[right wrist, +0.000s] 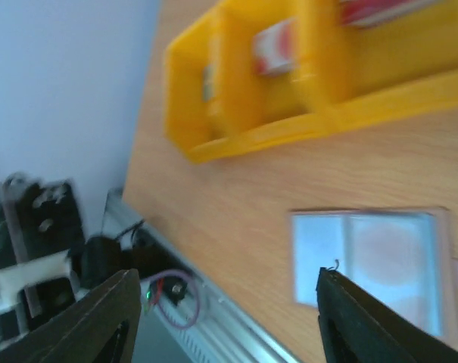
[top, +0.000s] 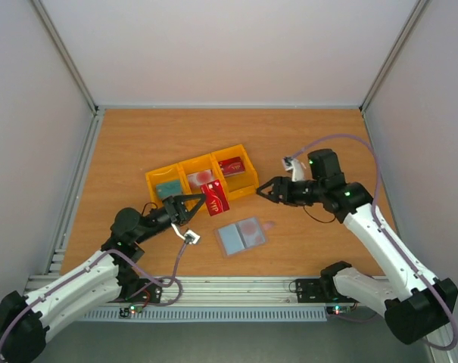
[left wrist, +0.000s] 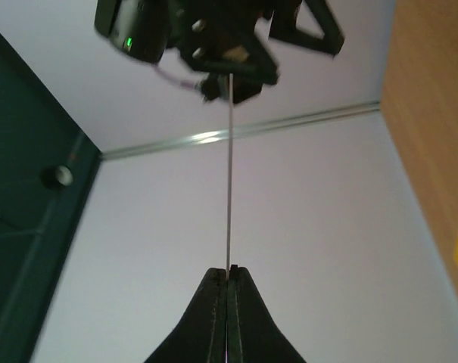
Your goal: Take the credit cards out of the card holder
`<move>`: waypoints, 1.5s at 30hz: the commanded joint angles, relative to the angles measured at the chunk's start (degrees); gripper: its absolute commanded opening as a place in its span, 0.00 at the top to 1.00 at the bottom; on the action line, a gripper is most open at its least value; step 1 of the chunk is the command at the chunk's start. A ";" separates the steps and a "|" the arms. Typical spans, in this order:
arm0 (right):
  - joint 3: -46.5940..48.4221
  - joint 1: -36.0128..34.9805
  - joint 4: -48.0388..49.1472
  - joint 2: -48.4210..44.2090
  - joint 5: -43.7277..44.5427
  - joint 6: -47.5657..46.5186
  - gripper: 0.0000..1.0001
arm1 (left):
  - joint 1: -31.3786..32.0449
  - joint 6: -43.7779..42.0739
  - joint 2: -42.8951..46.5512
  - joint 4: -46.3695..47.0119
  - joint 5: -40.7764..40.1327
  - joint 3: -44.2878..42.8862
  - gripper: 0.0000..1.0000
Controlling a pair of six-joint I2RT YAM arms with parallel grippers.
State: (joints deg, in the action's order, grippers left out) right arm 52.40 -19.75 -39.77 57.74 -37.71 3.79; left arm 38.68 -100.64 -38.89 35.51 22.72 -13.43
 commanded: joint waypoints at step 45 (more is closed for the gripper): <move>28.68 -47.84 -27.39 17.01 31.76 -54.11 0.96 | 0.39 92.59 -3.83 -54.78 29.52 -22.30 0.39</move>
State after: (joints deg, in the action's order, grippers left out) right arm 77.17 -65.49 -65.23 72.07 -12.75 -43.48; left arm 39.07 -18.81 -42.44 -24.21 49.52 -36.38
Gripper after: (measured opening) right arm 0.042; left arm 0.623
